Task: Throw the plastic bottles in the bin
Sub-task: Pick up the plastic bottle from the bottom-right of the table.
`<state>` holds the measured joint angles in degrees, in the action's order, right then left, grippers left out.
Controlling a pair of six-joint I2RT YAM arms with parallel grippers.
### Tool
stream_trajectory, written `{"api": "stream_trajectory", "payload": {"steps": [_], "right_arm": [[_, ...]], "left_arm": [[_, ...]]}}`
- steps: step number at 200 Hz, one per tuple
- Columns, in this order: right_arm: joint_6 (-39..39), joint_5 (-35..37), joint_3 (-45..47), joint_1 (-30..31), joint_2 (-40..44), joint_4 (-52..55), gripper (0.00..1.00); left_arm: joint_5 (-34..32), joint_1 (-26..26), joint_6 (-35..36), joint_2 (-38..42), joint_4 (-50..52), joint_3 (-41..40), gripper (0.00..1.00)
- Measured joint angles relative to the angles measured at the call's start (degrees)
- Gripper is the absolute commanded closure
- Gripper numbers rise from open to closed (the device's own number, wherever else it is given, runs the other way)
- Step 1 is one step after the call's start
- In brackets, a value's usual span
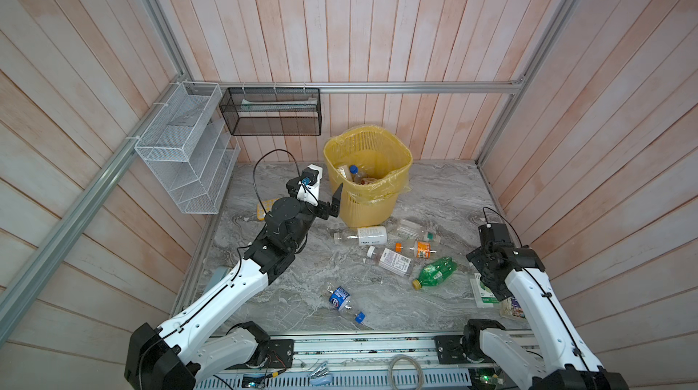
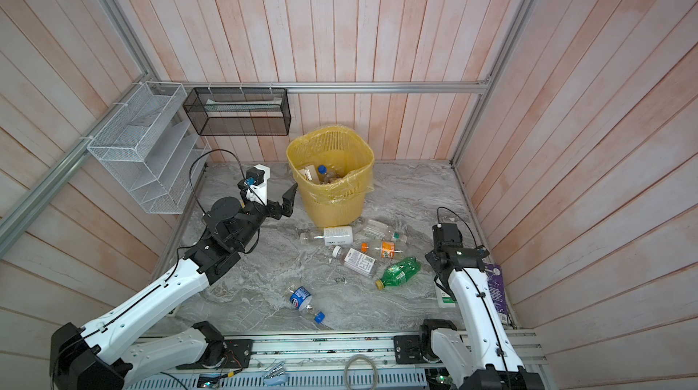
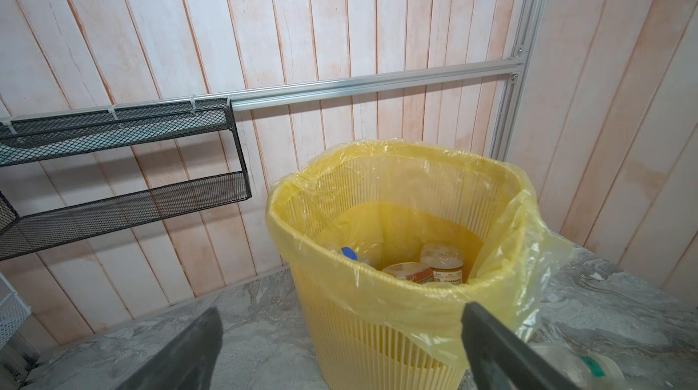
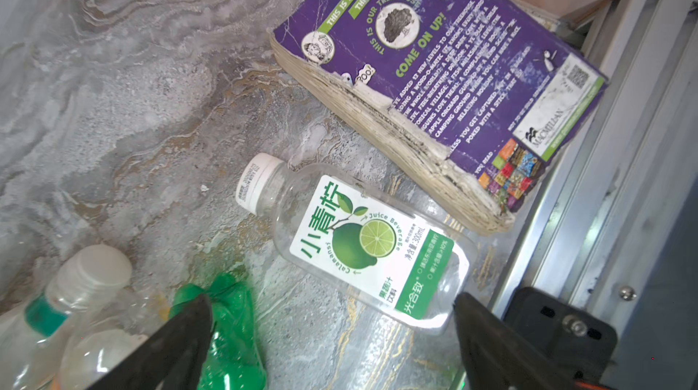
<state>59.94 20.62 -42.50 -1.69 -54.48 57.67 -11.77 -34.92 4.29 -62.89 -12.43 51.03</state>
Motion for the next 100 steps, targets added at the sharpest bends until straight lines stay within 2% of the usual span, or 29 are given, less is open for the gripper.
{"api": "stream_trajectory", "payload": {"steps": [34,58,100], "right_arm": [[-4.61,-2.56,5.57,-0.61,-1.62,-4.74,0.02],[-7.19,-6.97,9.68,-0.61,-2.1,-8.48,0.09],[-9.42,-12.68,11.34,-0.76,1.62,-14.27,0.24]], "left_arm": [[0.15,0.0,0.02,0.66,0.2,-0.15,0.0],[0.15,0.04,0.02,0.98,0.31,-0.15,0.0],[0.17,0.04,-0.04,1.29,0.92,-0.37,0.0]]}}
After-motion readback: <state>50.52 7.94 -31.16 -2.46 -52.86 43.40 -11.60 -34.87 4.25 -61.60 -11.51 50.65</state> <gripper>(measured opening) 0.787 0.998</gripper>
